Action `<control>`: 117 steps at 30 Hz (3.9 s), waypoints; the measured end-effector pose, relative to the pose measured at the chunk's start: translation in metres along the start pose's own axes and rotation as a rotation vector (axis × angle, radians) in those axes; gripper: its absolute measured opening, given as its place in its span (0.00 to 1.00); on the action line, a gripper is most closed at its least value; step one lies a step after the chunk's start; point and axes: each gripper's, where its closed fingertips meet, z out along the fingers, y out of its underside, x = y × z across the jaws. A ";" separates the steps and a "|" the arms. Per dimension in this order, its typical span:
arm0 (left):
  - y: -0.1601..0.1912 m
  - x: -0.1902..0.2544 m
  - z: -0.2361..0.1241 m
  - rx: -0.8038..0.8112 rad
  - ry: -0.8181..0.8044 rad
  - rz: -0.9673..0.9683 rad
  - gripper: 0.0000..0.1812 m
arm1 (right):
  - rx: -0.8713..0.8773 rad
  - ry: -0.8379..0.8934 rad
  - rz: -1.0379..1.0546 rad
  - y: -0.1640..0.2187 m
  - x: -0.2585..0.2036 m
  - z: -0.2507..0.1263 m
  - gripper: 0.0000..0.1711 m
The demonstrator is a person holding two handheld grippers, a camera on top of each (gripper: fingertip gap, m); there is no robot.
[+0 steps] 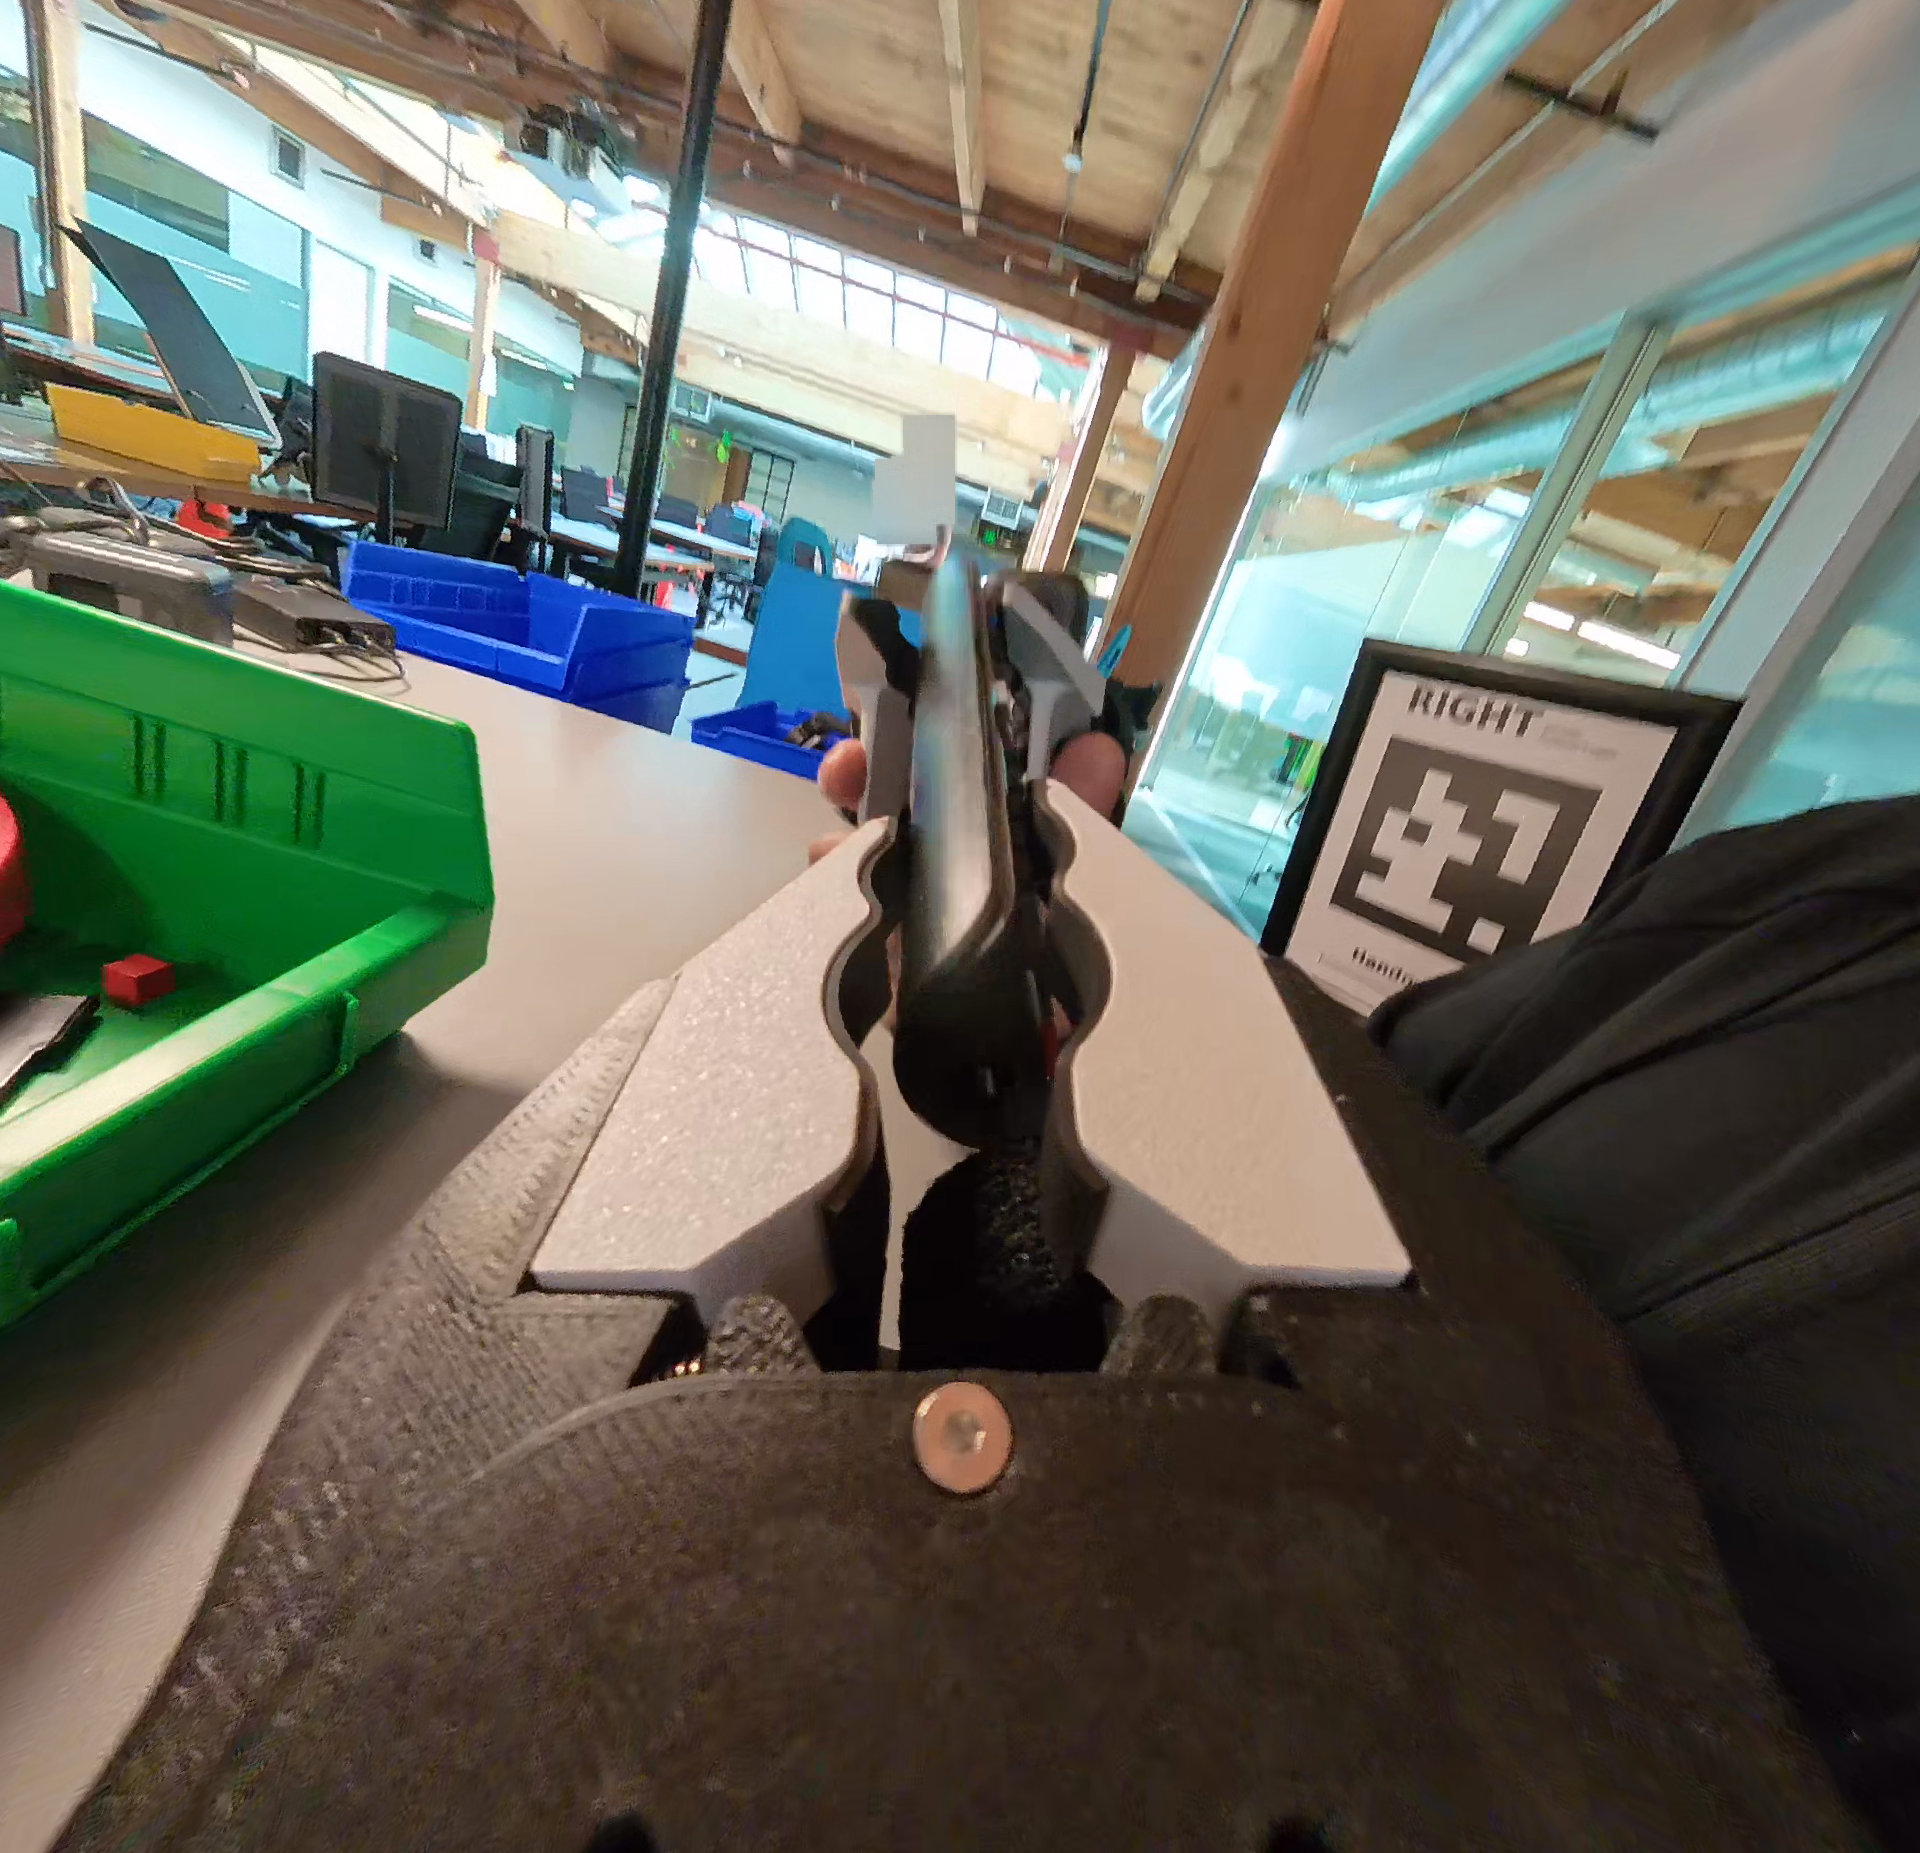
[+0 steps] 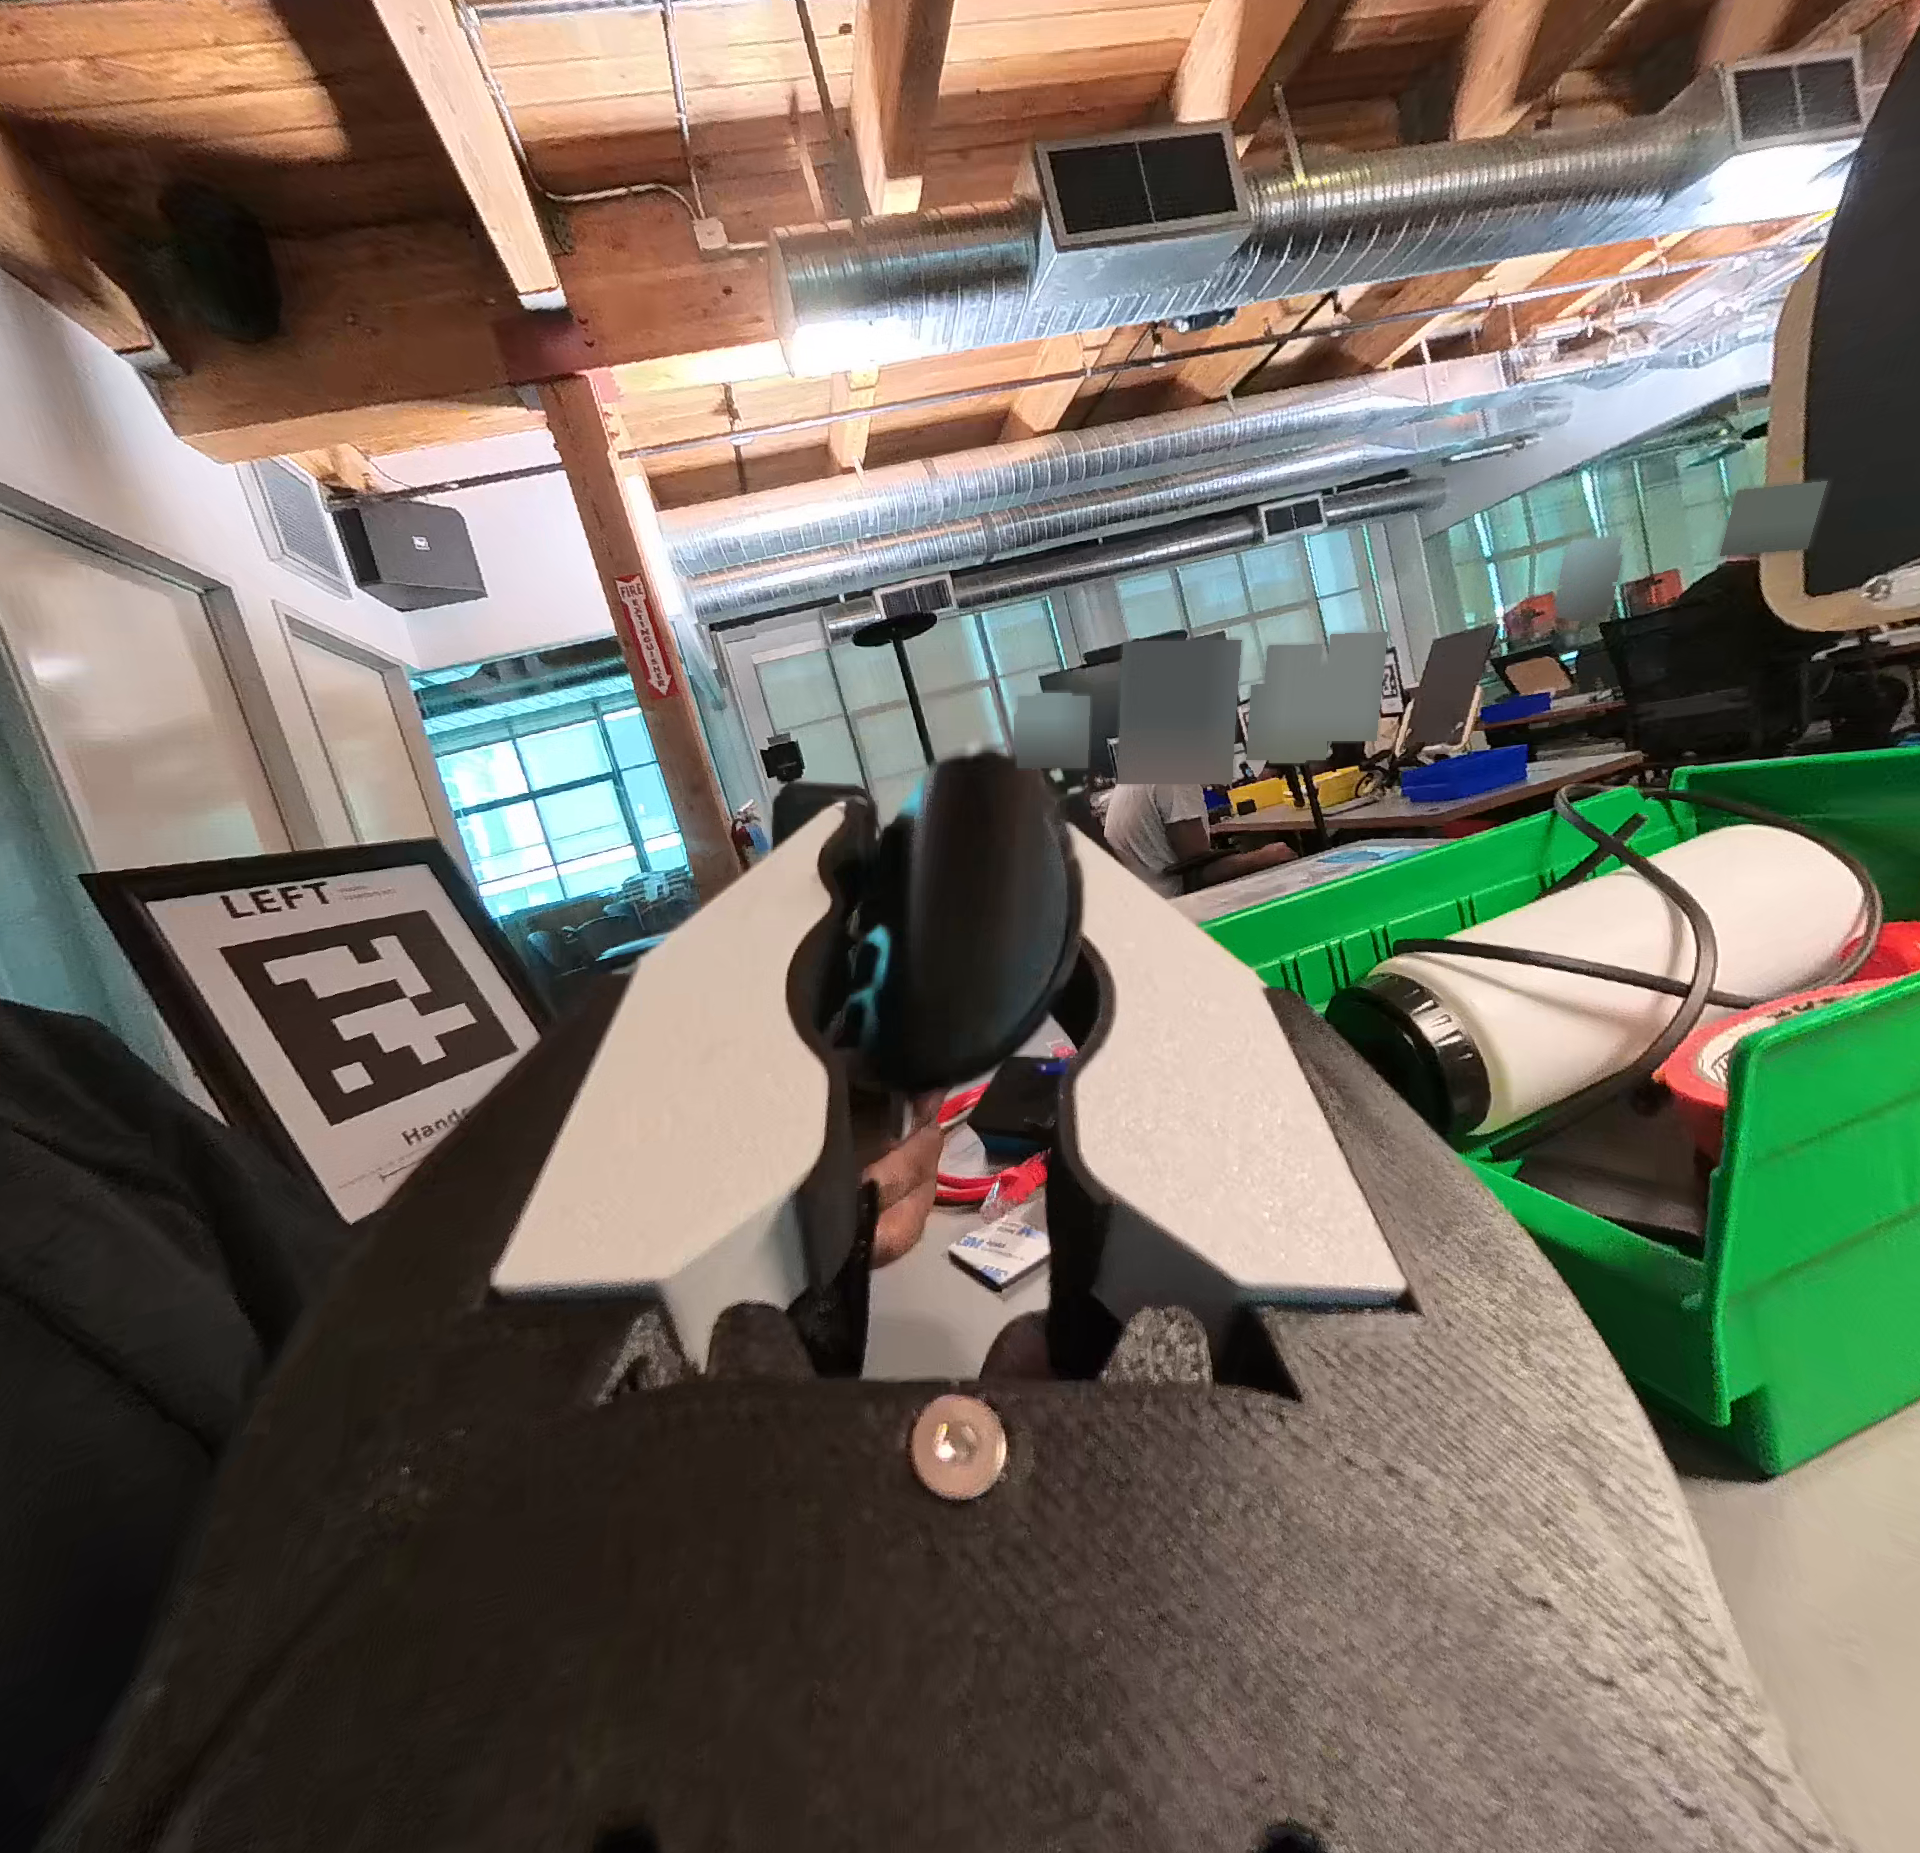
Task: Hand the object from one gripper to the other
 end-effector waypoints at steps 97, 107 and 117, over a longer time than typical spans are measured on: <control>-0.100 -0.071 -0.165 0.181 -0.719 0.205 0.13 | -0.396 0.140 -0.323 0.076 0.010 0.015 0.20; -0.077 -0.133 -0.194 0.106 -0.912 0.115 0.13 | -0.411 0.173 -0.322 0.077 0.016 0.014 0.19; -0.051 -0.171 -0.214 -0.129 -1.161 0.169 0.14 | -0.388 0.229 -0.293 0.071 0.026 0.011 0.18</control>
